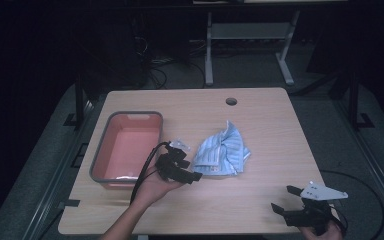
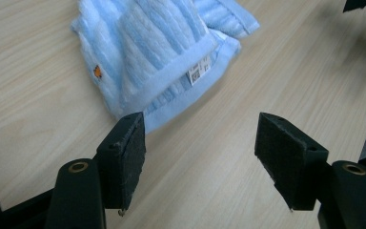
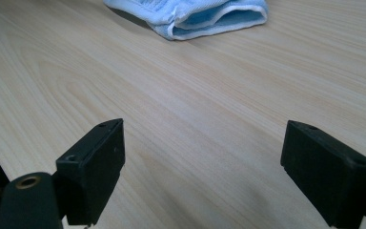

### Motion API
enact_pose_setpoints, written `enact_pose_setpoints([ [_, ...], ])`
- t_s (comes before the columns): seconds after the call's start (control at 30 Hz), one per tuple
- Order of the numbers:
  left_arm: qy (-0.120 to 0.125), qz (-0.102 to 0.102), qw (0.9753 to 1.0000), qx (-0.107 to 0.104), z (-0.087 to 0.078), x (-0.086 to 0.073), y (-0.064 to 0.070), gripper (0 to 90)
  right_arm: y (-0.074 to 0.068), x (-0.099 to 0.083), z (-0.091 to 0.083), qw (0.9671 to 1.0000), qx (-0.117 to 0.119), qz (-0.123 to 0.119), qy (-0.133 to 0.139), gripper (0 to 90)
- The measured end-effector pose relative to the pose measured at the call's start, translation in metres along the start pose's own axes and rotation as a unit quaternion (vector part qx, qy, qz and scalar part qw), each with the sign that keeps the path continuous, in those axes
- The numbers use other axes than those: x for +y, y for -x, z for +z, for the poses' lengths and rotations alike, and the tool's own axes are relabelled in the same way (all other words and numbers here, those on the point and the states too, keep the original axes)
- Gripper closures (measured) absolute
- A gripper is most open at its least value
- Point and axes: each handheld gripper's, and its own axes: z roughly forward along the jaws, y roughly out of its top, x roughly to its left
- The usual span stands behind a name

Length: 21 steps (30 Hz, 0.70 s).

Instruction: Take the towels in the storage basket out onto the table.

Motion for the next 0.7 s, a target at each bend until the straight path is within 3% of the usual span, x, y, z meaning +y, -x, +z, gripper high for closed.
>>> enact_pose_setpoints([
  [0.3,-0.005,0.016,0.9999,-0.003,0.003,-0.019,0.011,33.3,-0.002,0.000,0.001,1.0000,0.001,-0.001,-0.002,14.4],
  [0.47,-0.002,0.014,0.9999,-0.010,0.003,-0.031,0.015,32.4,-0.003,0.000,-0.001,1.0000,0.000,0.000,0.000,14.4],
  [0.63,0.013,0.020,0.9997,0.001,0.003,-0.045,0.021,32.5,-0.003,0.000,-0.001,1.0000,0.000,-0.002,0.001,14.4],
  [0.7,0.031,0.018,0.9993,0.010,0.002,-0.054,0.025,32.4,-0.003,0.000,-0.002,1.0000,0.004,-0.001,0.005,14.3],
])
